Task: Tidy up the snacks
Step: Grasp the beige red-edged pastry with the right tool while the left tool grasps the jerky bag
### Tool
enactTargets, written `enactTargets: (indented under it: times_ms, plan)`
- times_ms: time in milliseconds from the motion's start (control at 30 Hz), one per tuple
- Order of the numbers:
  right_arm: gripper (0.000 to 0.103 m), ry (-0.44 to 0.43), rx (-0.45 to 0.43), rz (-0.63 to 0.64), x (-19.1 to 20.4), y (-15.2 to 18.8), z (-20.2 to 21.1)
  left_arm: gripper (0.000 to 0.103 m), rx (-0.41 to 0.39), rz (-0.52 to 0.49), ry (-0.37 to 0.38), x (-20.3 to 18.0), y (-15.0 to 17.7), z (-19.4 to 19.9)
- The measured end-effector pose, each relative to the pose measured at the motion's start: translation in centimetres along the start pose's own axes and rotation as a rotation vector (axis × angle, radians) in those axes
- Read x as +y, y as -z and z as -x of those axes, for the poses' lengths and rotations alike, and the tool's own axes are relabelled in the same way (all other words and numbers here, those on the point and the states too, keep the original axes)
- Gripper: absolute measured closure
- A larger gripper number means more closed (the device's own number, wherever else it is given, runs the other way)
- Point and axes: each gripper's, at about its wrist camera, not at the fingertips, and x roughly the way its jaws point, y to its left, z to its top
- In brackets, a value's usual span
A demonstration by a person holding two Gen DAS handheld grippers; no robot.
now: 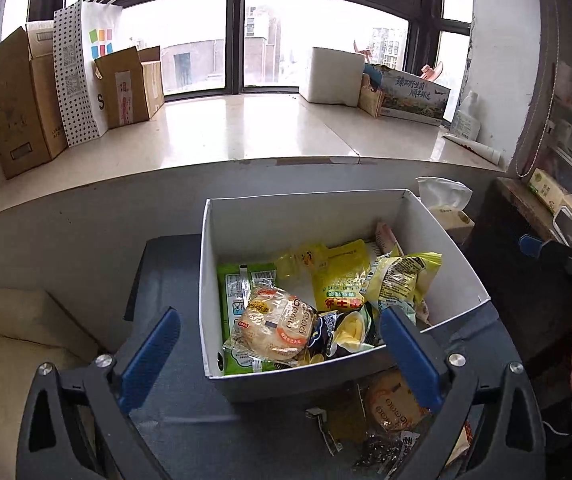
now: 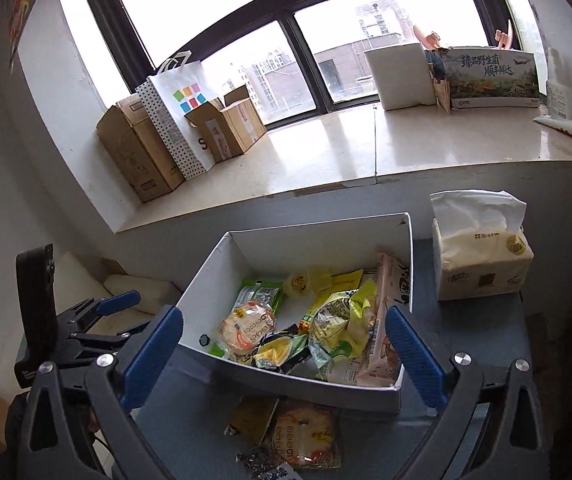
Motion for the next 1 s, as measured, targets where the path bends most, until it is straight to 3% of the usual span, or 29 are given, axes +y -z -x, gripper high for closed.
enactTargets:
  times_ms: [100, 200, 300, 400, 533, 633, 1000]
  plan:
    - [0.0, -0.029, -0.001, 0.043, 0.6, 3.3, 2.1, 0.0, -0.045, 0.004, -0.018, -0.1, 2.2, 2.8]
    - [0.0, 0.018, 0.029, 0.053, 0.7, 7.2, 3.2, 0.0, -0.054, 0.038, 0.033, -0.1, 5.1, 4.9]
    - [0.0, 0.026, 0.055, 0.031, 0.4, 11.0, 3.9, 0.0, -0.047, 0.057, 0.055, -0.7, 8.1, 6.3]
    - [0.0, 0.11, 0.095, 0.053, 0.7, 15.0, 4.0, 0.0, -0.041, 0.064, 0.053, -1.3, 11.6, 7.3]
    - [0.0, 0.156, 0.173, 0.086, 1.2, 19.4, 3.2, 0.0, 0.019, 0.116, 0.124, -1.6, 15.4, 7.4]
    - [0.0, 0.216, 0.221, 0.112, 1.1, 21.0, 2.0, 0.0, 0.059, 0.103, 0.1, -2.3, 17.0, 7.0]
    - [0.0, 0.273, 0.294, 0.163, 0.8, 21.6, -2.3, 0.0, 0.085, 0.107, 0.115, -2.6, 18.0, 6.5]
